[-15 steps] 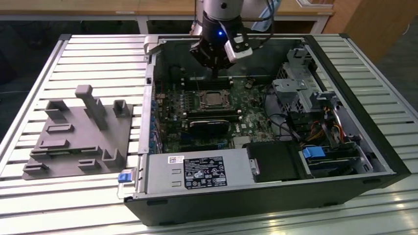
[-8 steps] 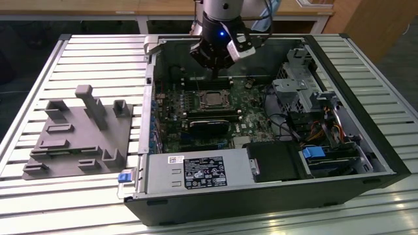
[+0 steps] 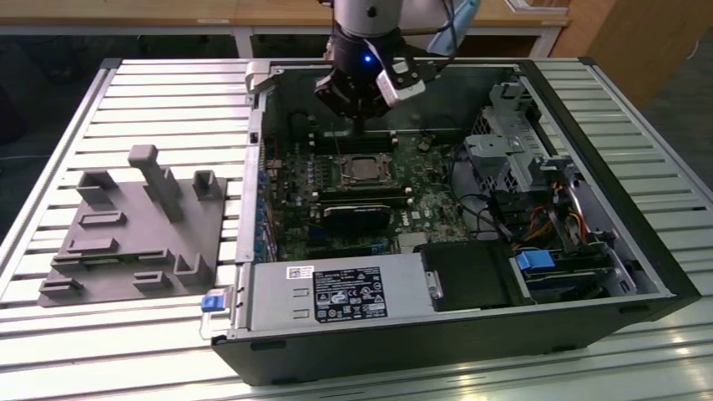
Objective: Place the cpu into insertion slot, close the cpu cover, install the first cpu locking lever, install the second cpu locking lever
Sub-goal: 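Install the first cpu locking lever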
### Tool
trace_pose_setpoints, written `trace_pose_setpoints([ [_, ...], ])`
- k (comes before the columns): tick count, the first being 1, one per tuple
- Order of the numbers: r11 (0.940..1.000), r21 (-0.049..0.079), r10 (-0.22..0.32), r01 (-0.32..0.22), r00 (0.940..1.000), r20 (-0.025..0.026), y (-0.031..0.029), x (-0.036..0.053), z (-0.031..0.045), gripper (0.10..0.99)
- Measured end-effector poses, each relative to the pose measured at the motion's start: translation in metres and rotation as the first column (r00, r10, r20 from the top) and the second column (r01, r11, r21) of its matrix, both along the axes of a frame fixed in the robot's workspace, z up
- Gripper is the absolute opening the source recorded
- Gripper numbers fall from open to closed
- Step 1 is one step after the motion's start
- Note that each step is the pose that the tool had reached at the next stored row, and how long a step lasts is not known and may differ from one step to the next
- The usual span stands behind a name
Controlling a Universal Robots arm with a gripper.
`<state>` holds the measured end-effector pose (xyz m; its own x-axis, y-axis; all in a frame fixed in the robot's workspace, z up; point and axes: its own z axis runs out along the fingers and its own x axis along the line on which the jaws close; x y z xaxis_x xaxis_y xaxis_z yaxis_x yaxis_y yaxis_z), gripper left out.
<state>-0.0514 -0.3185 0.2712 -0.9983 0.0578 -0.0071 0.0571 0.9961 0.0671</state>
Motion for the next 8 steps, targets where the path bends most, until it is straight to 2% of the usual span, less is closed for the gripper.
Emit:
trace_pose_setpoints([
  [3,1.0000,0.000,0.001,-0.001,1.0000,0.0048,0.0000,-0.0061,-0.0003,0.106],
  [8,1.0000,0.000,0.005,-0.005,1.0000,0.0082,0.0001,-0.0156,-0.0011,0.106],
])
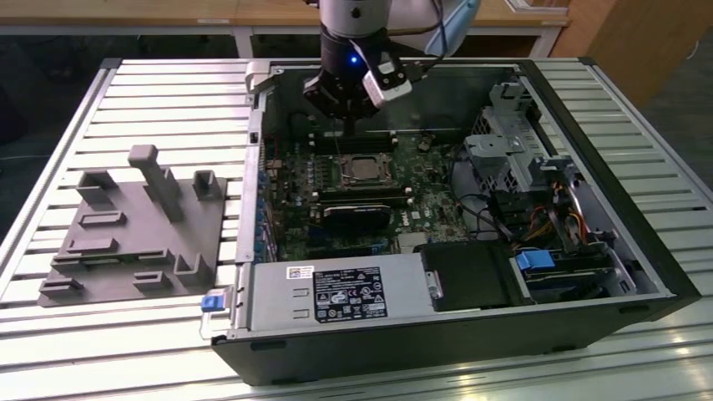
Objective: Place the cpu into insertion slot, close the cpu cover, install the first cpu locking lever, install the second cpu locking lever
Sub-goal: 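Install the first cpu locking lever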
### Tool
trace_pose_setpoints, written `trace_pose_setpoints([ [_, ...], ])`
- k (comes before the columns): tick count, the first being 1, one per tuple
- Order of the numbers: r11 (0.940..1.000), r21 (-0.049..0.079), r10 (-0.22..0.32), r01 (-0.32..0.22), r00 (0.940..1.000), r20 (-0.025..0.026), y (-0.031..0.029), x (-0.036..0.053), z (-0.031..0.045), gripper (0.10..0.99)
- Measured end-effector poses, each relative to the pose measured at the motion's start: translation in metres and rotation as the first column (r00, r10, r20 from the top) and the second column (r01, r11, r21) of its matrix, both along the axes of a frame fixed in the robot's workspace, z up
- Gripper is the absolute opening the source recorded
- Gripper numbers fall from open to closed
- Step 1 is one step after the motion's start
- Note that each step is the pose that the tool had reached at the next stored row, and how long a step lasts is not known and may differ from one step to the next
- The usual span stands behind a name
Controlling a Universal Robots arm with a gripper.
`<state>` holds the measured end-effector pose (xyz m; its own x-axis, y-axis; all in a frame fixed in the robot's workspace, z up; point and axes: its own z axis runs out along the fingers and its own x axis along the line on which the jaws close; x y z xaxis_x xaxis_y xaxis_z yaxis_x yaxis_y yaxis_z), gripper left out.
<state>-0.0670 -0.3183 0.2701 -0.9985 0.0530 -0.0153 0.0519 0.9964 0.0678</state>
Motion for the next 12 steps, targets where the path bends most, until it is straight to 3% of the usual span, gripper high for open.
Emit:
trace_pose_setpoints([
  [12,1.0000,0.000,0.007,-0.007,1.0000,0.0024,0.0007,-0.0184,-0.0034,0.106],
])
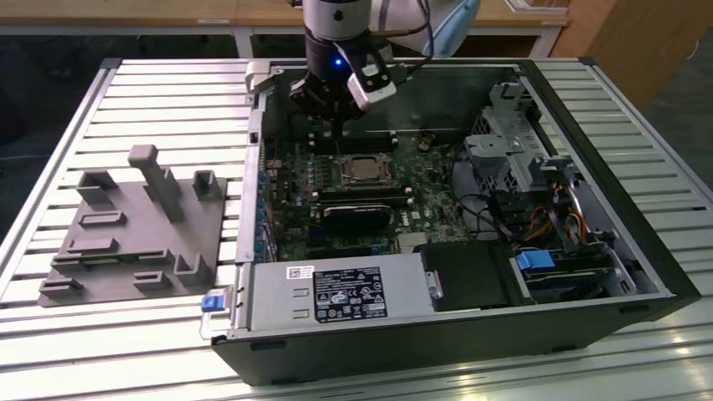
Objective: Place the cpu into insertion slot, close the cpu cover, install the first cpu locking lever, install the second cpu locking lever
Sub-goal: 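Install the first cpu locking lever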
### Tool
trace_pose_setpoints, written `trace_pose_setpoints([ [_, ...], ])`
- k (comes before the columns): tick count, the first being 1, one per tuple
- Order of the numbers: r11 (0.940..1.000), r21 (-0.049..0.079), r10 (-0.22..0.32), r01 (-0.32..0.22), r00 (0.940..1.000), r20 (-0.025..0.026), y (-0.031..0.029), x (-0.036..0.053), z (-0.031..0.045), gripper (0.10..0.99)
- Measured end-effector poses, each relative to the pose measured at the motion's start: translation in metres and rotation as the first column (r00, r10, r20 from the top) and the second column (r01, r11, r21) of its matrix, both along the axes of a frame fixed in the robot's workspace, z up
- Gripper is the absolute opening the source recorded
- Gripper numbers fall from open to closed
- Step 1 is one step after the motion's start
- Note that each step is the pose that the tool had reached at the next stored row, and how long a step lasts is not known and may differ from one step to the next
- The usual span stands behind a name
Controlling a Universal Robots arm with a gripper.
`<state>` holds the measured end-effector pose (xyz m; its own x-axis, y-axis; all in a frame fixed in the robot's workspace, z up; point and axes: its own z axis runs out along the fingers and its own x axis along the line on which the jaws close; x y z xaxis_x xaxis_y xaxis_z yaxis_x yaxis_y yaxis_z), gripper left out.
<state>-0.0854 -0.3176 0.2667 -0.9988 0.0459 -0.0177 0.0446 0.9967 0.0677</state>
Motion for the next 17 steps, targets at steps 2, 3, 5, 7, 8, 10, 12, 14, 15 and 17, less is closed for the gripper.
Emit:
trace_pose_setpoints([
  [2,1.0000,0.000,0.000,0.000,1.0000,0.0003,0.0003,-0.0045,-0.0008,0.106],
  [3,1.0000,0.000,0.000,0.000,1.0000,0.0003,0.0005,-0.0061,-0.0011,0.106],
  [5,1.0000,0.000,0.001,-0.001,1.0000,0.0003,0.0008,-0.0086,-0.0017,0.106],
  [7,1.0000,0.000,0.001,-0.001,1.0000,0.0003,0.0015,-0.0105,-0.0024,0.106],
  [8,1.0000,0.000,0.001,-0.001,1.0000,0.0002,0.0022,-0.0111,-0.0028,0.106],
  [10,1.0000,0.000,0.001,-0.001,1.0000,0.0003,0.0038,-0.0120,-0.0034,0.106],
  [12,1.0000,0.001,0.001,-0.001,1.0000,0.0003,0.0060,-0.0123,-0.0039,0.106],
  [14,1.0000,0.001,0.001,-0.001,1.0000,0.0003,0.0086,-0.0126,-0.0045,0.106],
  [15,1.0000,0.001,0.001,-0.001,1.0000,0.0003,0.0097,-0.0129,-0.0048,0.106],
  [17,1.0000,0.001,0.001,-0.001,1.0000,0.0003,0.0115,-0.0138,-0.0056,0.106],
])
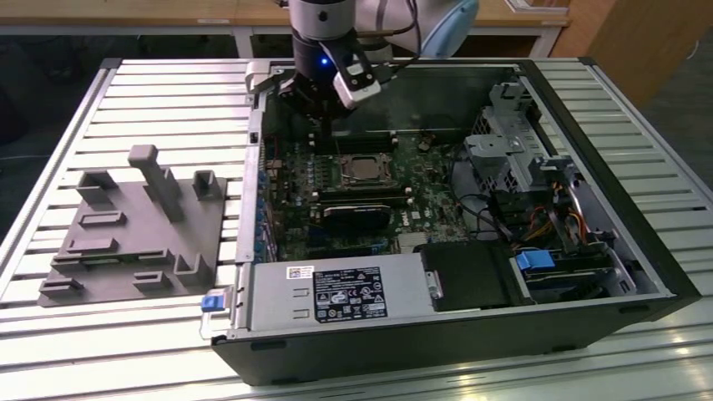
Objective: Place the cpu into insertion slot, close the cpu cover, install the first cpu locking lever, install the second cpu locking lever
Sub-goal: 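Install the first cpu locking lever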
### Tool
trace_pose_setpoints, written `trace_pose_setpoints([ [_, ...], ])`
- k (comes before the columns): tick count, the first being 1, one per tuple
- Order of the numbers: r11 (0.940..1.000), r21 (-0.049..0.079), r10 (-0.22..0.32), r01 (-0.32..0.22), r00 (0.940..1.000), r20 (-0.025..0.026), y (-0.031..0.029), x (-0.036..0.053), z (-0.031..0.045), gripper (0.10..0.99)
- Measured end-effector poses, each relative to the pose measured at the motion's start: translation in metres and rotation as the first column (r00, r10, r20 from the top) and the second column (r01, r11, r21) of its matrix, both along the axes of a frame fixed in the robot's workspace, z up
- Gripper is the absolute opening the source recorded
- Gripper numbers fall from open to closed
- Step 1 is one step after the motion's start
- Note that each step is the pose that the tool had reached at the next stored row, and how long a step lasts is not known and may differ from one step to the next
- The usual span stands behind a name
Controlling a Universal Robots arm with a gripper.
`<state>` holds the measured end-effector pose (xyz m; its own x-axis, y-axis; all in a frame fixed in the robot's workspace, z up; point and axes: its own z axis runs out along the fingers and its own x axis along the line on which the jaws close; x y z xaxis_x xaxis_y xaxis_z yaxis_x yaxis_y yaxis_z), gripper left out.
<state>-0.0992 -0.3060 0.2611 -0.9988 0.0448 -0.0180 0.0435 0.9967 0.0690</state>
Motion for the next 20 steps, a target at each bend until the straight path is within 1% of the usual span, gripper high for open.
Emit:
trace_pose_setpoints([
  [9,1.0000,0.000,0.000,0.000,1.0000,0.0000,0.0104,-0.0012,-0.0034,0.106],
  [12,1.0000,0.000,0.001,-0.001,1.0000,0.0000,0.0121,0.0016,-0.0038,0.106],
  [14,1.0000,0.000,0.002,-0.002,1.0000,0.0000,0.0123,0.0053,-0.0040,0.106],
  [17,1.0000,0.000,0.003,-0.003,1.0000,0.0001,0.0123,0.0144,-0.0043,0.106],
  [20,1.0000,0.000,0.004,-0.004,1.0000,-0.0006,0.0123,0.0276,-0.0049,0.106],
])
